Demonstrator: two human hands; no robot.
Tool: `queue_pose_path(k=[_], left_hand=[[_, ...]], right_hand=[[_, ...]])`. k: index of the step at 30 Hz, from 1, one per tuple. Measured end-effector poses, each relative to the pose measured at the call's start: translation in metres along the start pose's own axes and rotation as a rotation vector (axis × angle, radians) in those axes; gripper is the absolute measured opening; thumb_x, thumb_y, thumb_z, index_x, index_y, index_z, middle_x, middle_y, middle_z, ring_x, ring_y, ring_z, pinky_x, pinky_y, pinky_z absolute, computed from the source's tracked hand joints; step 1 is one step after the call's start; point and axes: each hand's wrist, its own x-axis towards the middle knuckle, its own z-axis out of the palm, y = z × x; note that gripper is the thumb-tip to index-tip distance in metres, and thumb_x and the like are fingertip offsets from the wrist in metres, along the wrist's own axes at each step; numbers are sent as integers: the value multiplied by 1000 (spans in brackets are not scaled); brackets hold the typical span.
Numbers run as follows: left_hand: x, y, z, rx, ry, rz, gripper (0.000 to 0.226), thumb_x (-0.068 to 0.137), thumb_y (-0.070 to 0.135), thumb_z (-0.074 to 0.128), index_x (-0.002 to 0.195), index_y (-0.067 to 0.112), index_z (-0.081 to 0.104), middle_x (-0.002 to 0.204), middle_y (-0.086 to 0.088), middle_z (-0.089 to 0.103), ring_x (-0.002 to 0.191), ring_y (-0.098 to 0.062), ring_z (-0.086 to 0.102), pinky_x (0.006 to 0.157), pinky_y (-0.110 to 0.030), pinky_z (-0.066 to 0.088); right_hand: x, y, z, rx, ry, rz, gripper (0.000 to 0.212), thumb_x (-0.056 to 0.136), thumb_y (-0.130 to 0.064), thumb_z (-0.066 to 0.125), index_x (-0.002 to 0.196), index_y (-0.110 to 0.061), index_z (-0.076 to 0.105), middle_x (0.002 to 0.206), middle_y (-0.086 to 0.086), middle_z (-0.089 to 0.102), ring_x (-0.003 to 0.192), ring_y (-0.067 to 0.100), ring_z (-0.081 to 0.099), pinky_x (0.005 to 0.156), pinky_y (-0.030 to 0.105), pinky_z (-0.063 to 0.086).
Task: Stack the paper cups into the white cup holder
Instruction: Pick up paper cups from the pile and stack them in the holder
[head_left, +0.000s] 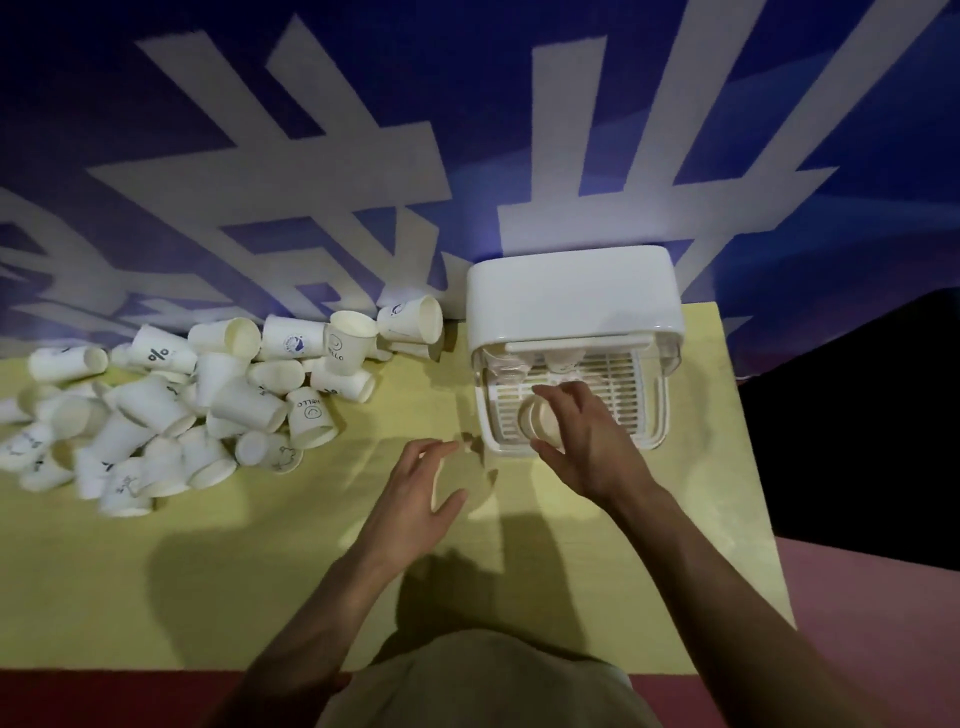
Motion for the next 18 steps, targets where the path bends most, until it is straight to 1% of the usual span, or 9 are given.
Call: queue_pose_path(k=[2,5,7,9,11,13,15,18], left_hand=[[-14,-18,-6,-19,41,-31,54,94,32,68,144,28,48,139,10,39,125,-10,50,107,-36,48],[-28,-42,-15,-12,148,-98,51,92,27,70,140,25,52,139,5,42,127,-13,47,108,-34,45],[-31,-57,-23,9,222,-152,49,91,26,73,137,23,56,139,-3,45,129,-22,45,107,-34,41],[-28,-71,-32,29,266,-216,49,90,24,74,136,20,57,139,-9,45,131,-30,42,105,-37,38],[-20,-85,-43,59,292,-266,50,88,23,76,135,18,59,139,-13,44,130,-35,42,107,-41,37],[-8,-103,-53,104,290,-299,52,86,23,77,133,16,59,139,-16,42,129,-39,42,108,-45,35],[6,-119,-62,149,246,-343,55,85,25,77,134,17,56,142,-19,37,129,-41,41,108,-49,34],[23,-130,-73,174,140,-446,59,89,31,70,142,18,47,150,-20,22,135,-42,30,111,-47,30]], right_hand=[[5,4,15,-33,-33,19,68,89,-31,74,148,-14,46,133,14,51,114,35,56,80,43,57],[13,8,34,-47,-35,65,71,90,-29,76,151,-12,44,143,22,50,123,43,55,94,50,54],[19,5,39,-59,-54,102,74,91,-33,75,155,-17,40,151,23,44,132,44,49,105,53,49],[21,-2,39,-101,-76,137,77,91,-37,73,157,-18,37,155,23,39,138,45,42,111,55,42],[15,-11,35,-158,-44,165,78,91,-42,72,156,-16,36,155,23,38,137,47,39,110,59,41],[5,-22,29,-182,20,173,74,93,-42,69,153,-12,39,151,25,41,132,47,41,104,60,45],[-10,-34,25,-187,82,173,66,94,-35,66,150,-10,42,147,24,43,128,44,42,101,59,47],[-36,-57,22,-160,142,161,58,94,-24,68,146,-12,46,144,17,46,129,38,44,100,53,50]])
